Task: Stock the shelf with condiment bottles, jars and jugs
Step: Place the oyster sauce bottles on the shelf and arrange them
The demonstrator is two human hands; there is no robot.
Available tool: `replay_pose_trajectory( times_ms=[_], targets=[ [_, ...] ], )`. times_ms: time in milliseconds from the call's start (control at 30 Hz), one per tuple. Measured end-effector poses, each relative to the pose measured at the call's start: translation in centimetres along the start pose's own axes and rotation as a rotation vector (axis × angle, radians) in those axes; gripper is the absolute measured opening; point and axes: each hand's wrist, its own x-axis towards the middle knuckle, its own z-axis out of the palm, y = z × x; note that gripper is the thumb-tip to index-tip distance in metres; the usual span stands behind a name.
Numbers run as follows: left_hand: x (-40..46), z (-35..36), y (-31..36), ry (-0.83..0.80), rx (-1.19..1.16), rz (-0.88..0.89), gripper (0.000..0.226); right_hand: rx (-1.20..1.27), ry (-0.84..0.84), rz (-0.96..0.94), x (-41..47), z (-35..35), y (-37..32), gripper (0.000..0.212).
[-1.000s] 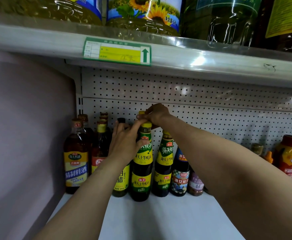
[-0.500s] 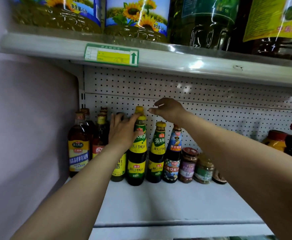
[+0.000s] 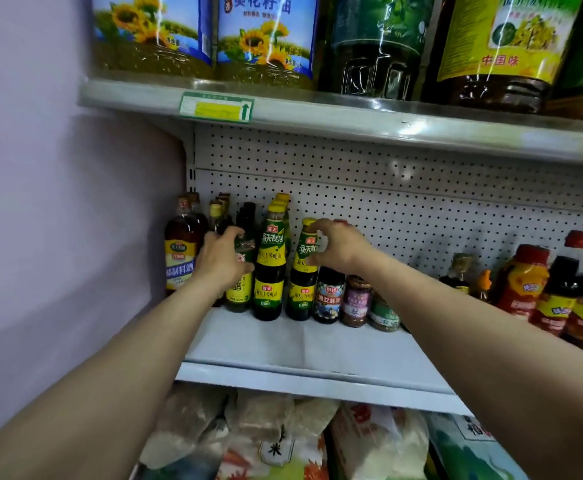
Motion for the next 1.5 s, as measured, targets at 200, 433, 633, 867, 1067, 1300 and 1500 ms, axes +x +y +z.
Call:
replay_pose_trajectory(
  times_ms=[200,433,633,867,1067,1300,1500],
  targets=[
    [-8.5,-0.8,-1.4,-0.085,0.092,-0.107,0.08,0.002,-0.111,-0.136,-6.6,3.0,0.0,0.079],
    [-17.2,-1.9,-1.8,-0.18,0.227,-0.228,0.078,0.006,-0.286,-0.213,-13.4,6.5,0.3,0.081],
    [-24.5,-3.8,-2.3,-0.164,0.284,-0.353,0.077,0.016,-0.408,-0.302,-16.4,10.6,-1.0,0.072],
    [-29.4,-6.3,-5.6,-0.136,0.329,-0.502,0.08,0.066,-0.473,-0.394,-19.3,13.8,-5.9,0.079],
    [-30.2,-4.2,-8.5,-0.208,0.336,-0.548,0.079,0.085,-0.503,-0.386,-20.5,16.7,-6.3,0.082],
    [-30.4,1.4,-14.3,-0.39,0.306,-0.523,0.076,0.039,-0.634,-0.238,-22.3,22.9,-4.6,0.076],
    [-31.9,5.9,-21.2,-0.586,0.225,-0.559,0.081,0.026,-0.8,-0.072,-24.1,29.4,-3.6,0.075]
  ],
)
